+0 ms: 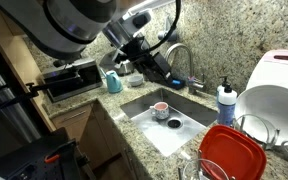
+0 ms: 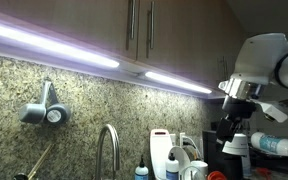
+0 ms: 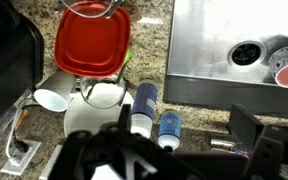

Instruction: Turn the tap nozzle slightly to the left

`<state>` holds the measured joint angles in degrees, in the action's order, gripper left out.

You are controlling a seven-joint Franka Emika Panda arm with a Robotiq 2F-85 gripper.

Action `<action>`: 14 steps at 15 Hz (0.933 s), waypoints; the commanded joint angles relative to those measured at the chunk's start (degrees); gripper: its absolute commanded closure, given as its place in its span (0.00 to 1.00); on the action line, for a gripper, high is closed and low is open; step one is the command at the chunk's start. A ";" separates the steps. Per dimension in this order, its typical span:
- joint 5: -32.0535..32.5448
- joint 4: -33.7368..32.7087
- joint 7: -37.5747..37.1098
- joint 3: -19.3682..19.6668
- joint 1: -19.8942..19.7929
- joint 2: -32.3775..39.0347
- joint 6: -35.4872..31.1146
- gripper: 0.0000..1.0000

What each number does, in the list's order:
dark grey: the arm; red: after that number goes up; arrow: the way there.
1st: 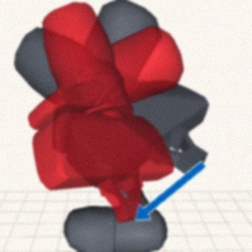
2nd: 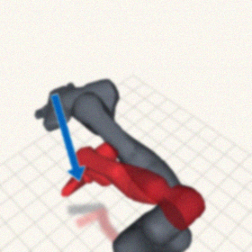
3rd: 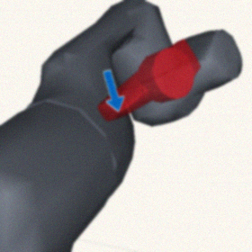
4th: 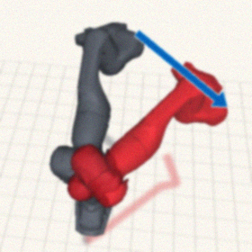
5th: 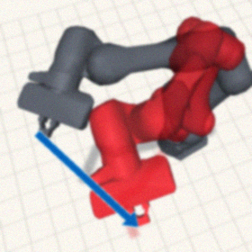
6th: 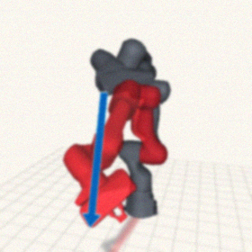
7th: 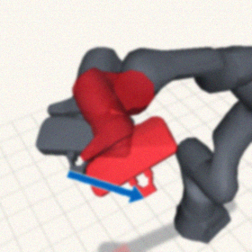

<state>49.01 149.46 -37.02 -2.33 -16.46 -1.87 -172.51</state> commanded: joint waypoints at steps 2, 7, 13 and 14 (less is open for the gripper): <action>7.47 -7.47 -7.57 0.22 0.20 7.29 0.26 0.00; 26.29 -16.66 -25.17 3.03 2.74 13.35 -0.43 0.00; 49.49 -27.20 -50.11 2.39 5.07 20.75 1.93 0.00; 52.25 -28.74 -53.48 1.98 5.27 22.30 2.63 0.00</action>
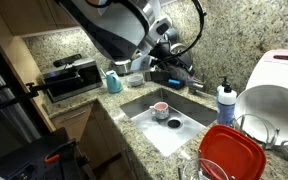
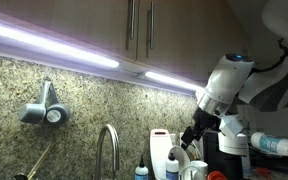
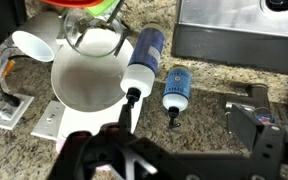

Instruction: Turn the tap nozzle slightly to the left

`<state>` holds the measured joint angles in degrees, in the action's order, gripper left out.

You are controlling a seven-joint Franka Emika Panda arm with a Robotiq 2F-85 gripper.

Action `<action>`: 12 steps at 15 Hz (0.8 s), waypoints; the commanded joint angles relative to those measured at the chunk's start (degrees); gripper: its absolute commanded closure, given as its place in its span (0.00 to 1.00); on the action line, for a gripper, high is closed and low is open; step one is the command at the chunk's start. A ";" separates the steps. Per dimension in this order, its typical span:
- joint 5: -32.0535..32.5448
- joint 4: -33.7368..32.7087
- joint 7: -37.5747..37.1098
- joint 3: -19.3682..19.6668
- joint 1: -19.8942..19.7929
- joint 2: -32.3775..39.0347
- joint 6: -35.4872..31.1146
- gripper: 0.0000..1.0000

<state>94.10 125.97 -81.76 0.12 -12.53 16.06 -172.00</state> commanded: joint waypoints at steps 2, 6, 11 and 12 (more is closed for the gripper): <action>11.26 -7.42 -13.70 -1.09 1.69 7.03 3.52 0.00; 13.23 -10.55 -18.04 -2.13 1.91 11.39 4.95 0.00; 11.18 -13.94 -17.92 -2.75 2.55 14.41 6.22 0.00; 11.26 -12.19 -16.43 -2.42 1.87 13.63 4.47 0.00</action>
